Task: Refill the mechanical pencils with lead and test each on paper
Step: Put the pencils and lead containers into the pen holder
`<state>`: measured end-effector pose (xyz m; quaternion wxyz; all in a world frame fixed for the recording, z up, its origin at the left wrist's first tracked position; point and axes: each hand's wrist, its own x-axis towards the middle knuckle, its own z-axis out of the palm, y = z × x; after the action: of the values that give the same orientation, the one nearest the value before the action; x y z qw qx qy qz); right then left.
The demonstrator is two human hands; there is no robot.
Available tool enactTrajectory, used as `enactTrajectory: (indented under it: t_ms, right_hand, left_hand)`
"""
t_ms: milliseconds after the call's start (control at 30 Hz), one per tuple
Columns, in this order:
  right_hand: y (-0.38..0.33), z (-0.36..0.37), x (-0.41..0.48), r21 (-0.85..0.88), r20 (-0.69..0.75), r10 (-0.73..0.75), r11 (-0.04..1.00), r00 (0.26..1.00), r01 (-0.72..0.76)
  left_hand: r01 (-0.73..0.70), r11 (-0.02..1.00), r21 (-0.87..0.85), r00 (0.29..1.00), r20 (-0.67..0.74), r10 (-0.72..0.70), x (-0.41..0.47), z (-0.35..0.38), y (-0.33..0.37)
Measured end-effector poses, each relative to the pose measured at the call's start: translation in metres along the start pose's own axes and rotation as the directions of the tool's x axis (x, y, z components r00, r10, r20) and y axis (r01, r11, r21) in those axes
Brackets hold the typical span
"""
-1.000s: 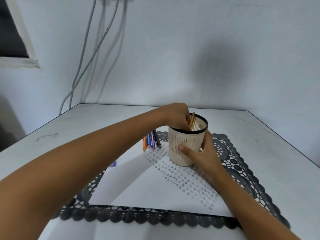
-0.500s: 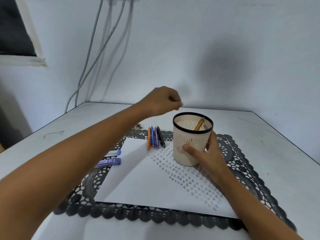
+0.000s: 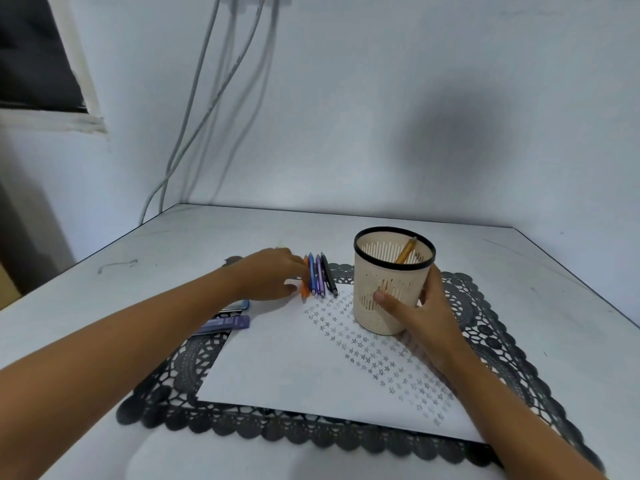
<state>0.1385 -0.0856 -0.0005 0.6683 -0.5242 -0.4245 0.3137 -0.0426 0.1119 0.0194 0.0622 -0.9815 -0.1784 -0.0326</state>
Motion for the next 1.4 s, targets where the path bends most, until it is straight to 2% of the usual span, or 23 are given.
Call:
enactTrajectory:
  t_ms: [267,367,500,667,733,800,867,900,933,1000,1067,1167,1233,1300,1400]
  right_hand:
    - [0.000,0.000,0.000,-0.024,-0.003,-0.012,1.000,1.000,0.012]
    - [-0.001,0.001,0.000,-0.037,-0.006,-0.023,0.999,1.000,0.023]
    - [0.000,0.000,0.000,-0.032,-0.007,-0.009,0.999,1.000,0.009]
    - [-0.001,0.001,-0.001,-0.041,-0.011,-0.020,0.999,1.000,0.020]
    - [-0.001,0.001,-0.002,-0.037,-0.012,-0.021,0.999,1.000,0.020]
    - [-0.001,0.001,-0.002,-0.035,-0.013,-0.017,0.999,1.000,0.017]
    - [-0.001,0.001,-0.002,-0.035,-0.016,-0.017,0.999,1.000,0.017]
    - [-0.001,0.001,-0.002,-0.035,-0.017,-0.018,0.999,1.000,0.018]
    - [-0.001,0.000,-0.002,-0.035,-0.018,-0.019,0.999,1.000,0.019]
    - [-0.001,0.001,-0.002,-0.035,-0.017,-0.018,0.999,1.000,0.017]
    - [-0.002,0.001,-0.001,-0.041,-0.015,-0.022,0.999,1.000,0.022]
    - [-0.003,0.002,-0.002,-0.038,-0.014,-0.021,0.999,1.000,0.021]
    - [-0.003,0.001,-0.002,-0.037,-0.014,-0.021,0.999,1.000,0.020]
    - [-0.004,0.002,-0.002,-0.029,-0.014,-0.016,0.999,1.000,0.016]
    - [-0.003,0.002,-0.001,-0.026,-0.012,-0.020,0.999,1.000,0.020]
  left_hand:
    - [-0.092,0.972,0.218,0.995,-0.016,0.097,-0.003,0.000,-0.002]
    - [-0.153,0.958,0.244,0.977,-0.111,0.184,-0.007,0.001,0.000]
    - [-0.188,0.951,0.247,0.975,-0.067,0.210,-0.012,-0.007,0.005]
    - [-0.287,0.903,0.319,0.928,-0.140,0.344,-0.017,-0.009,0.006]
    - [-0.288,0.912,0.292,0.925,-0.164,0.344,-0.018,-0.011,0.003]
    - [-0.223,0.956,0.190,0.922,-0.276,0.271,-0.018,-0.025,0.001]
    - [-0.132,0.989,-0.064,0.883,-0.461,0.088,-0.021,-0.048,0.005]
    - [-0.088,0.969,-0.233,0.853,-0.520,-0.047,-0.022,-0.062,0.011]
    - [-0.071,0.912,-0.405,0.813,-0.553,-0.182,-0.022,-0.078,0.017]
    - [-0.141,0.718,-0.682,0.717,-0.570,-0.401,-0.018,-0.107,0.030]
    - [-0.251,0.535,-0.806,0.666,-0.545,-0.509,-0.011,-0.127,0.043]
    - [-0.269,0.412,-0.871,0.695,-0.472,-0.543,0.002,-0.138,0.067]
    - [-0.258,0.392,-0.883,0.721,-0.446,-0.530,0.012,-0.134,0.080]
    - [-0.192,0.443,-0.876,0.761,-0.418,-0.497,0.021,-0.126,0.091]
    - [-0.014,0.589,-0.808,0.853,-0.317,-0.414,0.028,-0.110,0.103]
